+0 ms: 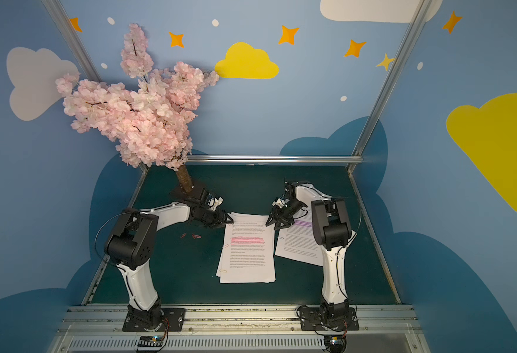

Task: Unclip the paperclips from the documents
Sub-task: Adjust the document at the center of the board.

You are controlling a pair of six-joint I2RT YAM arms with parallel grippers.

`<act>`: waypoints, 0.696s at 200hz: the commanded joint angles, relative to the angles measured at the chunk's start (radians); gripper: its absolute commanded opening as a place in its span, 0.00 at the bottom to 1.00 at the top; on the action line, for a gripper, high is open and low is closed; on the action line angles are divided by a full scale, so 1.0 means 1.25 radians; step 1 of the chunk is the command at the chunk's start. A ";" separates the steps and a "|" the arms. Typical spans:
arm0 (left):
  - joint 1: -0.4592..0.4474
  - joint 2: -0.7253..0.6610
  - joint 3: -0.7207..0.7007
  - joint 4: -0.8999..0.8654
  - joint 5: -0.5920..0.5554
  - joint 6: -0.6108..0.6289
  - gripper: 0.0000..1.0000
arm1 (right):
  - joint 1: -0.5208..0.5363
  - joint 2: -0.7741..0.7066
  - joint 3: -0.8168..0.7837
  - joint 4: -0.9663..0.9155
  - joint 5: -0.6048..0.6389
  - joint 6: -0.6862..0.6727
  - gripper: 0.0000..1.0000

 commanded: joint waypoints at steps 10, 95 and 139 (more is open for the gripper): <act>-0.003 -0.028 -0.012 -0.005 -0.002 0.007 0.48 | -0.010 -0.107 0.002 0.009 0.144 0.005 0.51; -0.003 -0.034 -0.009 0.016 -0.003 0.004 0.49 | -0.025 -0.418 -0.127 0.359 0.575 0.045 0.89; -0.004 -0.035 -0.012 0.021 -0.004 0.001 0.49 | -0.055 -0.351 -0.029 0.281 0.277 0.032 0.78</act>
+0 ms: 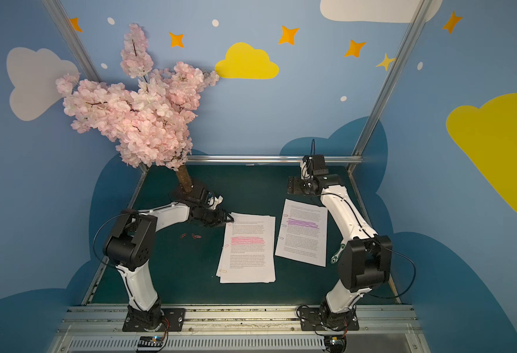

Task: Unclip the paperclips from the documents
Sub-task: Adjust the document at the center of the board, then pick up the document from the center of the board.

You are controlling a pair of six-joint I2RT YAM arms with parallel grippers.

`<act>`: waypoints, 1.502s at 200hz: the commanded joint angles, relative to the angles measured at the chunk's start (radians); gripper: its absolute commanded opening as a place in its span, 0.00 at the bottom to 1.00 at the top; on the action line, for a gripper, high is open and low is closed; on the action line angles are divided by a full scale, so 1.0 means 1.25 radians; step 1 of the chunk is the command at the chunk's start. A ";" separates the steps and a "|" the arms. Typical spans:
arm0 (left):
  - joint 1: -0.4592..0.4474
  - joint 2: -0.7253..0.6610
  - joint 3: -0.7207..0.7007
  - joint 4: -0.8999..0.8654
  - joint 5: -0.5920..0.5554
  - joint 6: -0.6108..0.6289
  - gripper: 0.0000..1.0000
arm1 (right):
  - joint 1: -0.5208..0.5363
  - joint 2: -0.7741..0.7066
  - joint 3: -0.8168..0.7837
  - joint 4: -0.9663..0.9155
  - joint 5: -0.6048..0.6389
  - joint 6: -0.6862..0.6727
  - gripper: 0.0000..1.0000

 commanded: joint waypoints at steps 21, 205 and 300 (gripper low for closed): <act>-0.002 -0.025 -0.014 0.011 -0.001 0.002 0.49 | -0.010 0.089 0.101 -0.089 -0.188 0.018 0.16; -0.022 -0.004 0.005 -0.053 -0.014 0.061 0.03 | 0.030 0.214 -0.037 -0.193 -0.392 0.010 0.64; -0.027 -0.154 0.033 -0.155 -0.017 0.172 0.03 | 0.052 0.235 -0.071 -0.136 -0.608 -0.067 0.72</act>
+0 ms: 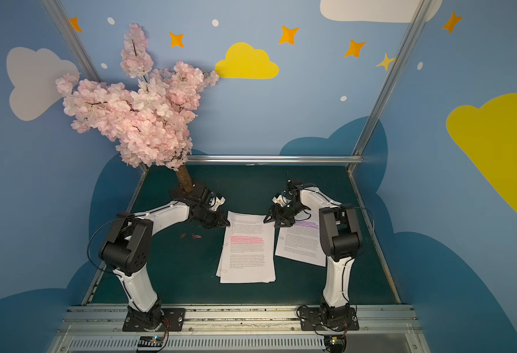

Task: Unclip the paperclips from the documents
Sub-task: Pick up the document from the center of the board.

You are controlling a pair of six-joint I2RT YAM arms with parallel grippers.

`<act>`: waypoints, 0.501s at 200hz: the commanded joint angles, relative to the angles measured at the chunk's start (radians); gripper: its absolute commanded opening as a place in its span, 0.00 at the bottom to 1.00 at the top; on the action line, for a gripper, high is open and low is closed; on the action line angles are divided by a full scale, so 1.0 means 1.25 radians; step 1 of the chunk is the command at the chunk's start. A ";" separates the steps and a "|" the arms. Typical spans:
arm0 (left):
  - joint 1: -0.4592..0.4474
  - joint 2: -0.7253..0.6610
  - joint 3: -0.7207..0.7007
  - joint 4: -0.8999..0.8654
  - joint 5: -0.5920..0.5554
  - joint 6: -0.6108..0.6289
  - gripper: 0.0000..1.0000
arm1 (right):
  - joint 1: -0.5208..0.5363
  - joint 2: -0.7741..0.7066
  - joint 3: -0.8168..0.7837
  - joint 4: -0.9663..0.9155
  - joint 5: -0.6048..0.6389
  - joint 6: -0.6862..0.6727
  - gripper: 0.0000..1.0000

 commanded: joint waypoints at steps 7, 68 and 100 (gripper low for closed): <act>-0.002 -0.096 0.012 -0.025 0.031 0.061 0.03 | -0.004 -0.026 -0.017 0.045 -0.125 -0.033 0.73; -0.002 -0.189 0.025 -0.046 0.106 0.061 0.03 | 0.003 -0.032 -0.039 0.148 -0.256 -0.033 0.78; 0.000 -0.239 0.046 -0.057 0.135 0.013 0.03 | 0.002 -0.055 -0.055 0.213 -0.338 -0.003 0.78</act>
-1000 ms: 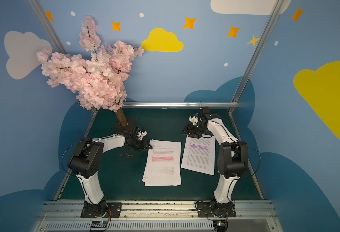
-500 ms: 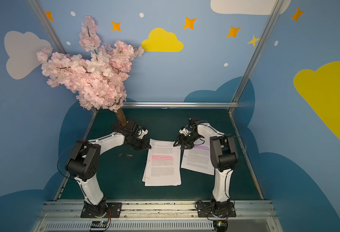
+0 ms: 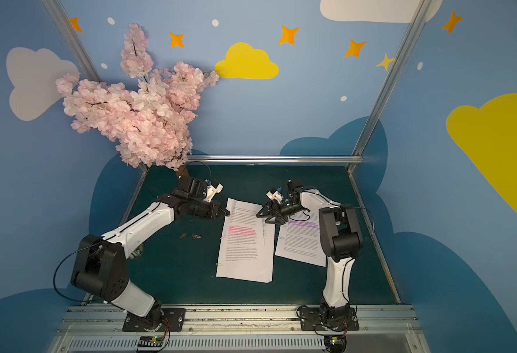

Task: Unclip the paperclips from the documents
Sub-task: Pick up the document from the center of the board.

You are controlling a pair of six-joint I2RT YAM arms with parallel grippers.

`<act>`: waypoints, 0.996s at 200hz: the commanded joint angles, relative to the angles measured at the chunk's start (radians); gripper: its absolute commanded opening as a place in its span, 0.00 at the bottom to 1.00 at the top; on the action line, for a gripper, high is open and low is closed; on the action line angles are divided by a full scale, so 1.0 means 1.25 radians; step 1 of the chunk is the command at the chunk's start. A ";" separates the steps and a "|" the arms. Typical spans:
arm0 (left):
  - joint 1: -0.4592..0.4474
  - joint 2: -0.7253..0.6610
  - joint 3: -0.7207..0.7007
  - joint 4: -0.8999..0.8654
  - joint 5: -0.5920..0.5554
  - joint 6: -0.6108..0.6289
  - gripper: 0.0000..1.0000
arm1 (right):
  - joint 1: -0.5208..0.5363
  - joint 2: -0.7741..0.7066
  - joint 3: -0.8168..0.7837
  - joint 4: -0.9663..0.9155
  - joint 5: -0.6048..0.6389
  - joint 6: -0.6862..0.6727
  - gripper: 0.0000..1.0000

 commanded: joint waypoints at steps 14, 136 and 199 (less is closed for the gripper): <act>-0.001 -0.076 0.039 -0.011 0.064 -0.063 0.03 | 0.002 -0.061 -0.018 0.076 -0.100 0.016 0.79; -0.029 -0.236 0.028 0.217 0.066 -0.429 0.03 | -0.009 -0.110 -0.059 0.293 -0.259 0.173 0.84; -0.078 -0.207 0.128 0.266 0.050 -0.544 0.03 | -0.012 -0.109 -0.080 0.470 -0.307 0.310 0.85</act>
